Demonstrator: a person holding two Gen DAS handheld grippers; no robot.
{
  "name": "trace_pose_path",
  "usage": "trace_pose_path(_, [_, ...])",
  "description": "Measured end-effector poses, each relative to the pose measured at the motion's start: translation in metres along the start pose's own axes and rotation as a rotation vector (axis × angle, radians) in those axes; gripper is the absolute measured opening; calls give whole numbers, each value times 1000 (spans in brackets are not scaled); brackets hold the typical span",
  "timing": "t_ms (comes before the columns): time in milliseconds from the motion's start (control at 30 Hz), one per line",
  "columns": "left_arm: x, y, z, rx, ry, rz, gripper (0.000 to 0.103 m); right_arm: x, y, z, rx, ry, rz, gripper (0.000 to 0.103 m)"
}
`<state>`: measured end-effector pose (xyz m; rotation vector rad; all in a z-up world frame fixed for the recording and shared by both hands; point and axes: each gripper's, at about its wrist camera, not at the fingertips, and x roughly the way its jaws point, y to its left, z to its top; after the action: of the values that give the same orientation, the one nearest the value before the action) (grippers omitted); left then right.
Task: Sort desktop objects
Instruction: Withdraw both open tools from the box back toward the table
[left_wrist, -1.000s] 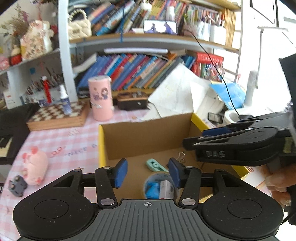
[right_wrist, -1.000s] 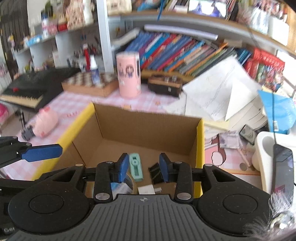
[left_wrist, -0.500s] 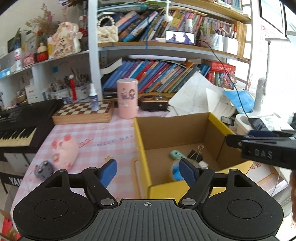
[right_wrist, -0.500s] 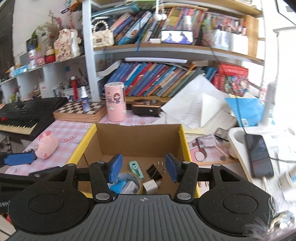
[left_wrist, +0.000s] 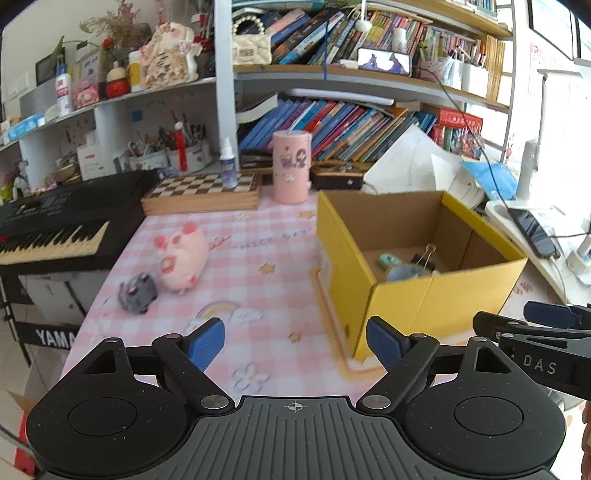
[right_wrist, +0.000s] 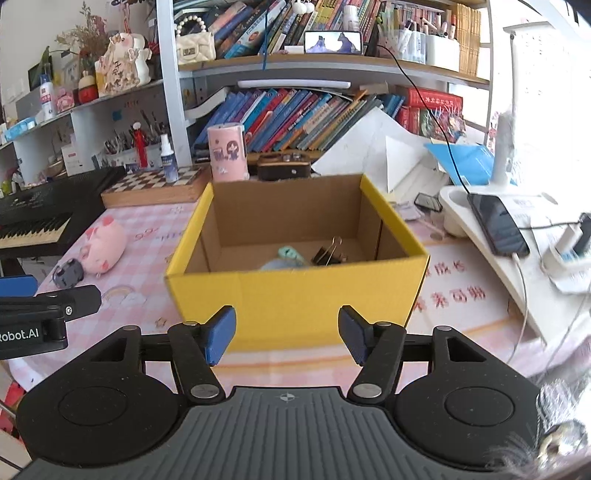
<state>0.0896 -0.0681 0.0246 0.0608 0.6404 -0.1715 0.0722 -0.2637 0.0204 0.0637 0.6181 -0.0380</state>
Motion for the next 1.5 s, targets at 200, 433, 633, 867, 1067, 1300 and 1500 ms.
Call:
trace_pose_path(200, [-15, 23, -23, 2, 33, 13, 86, -14, 31, -25, -34, 7, -18, 64])
trace_pose_path(433, [-28, 47, -50, -15, 72, 40, 86, -26, 63, -46, -53, 30, 3, 66])
trace_pose_path(633, [-37, 66, -65, -17, 100, 46, 86, -33, 83, -58, -40, 49, 22, 69])
trace_pose_path(867, [-46, 83, -75, -22, 110, 52, 86, -39, 104, -69, -47, 64, 41, 71])
trace_pose_path(1067, [-53, 94, -79, -29, 104, 55, 86, -42, 117, -72, -59, 74, 52, 72])
trace_pose_path(1300, [-58, 109, -81, -54, 98, 73, 87, -44, 133, -71, -91, 67, 78, 73])
trace_pose_path(1500, [-60, 122, -83, -72, 92, 90, 87, -41, 146, -69, -107, 70, 97, 74])
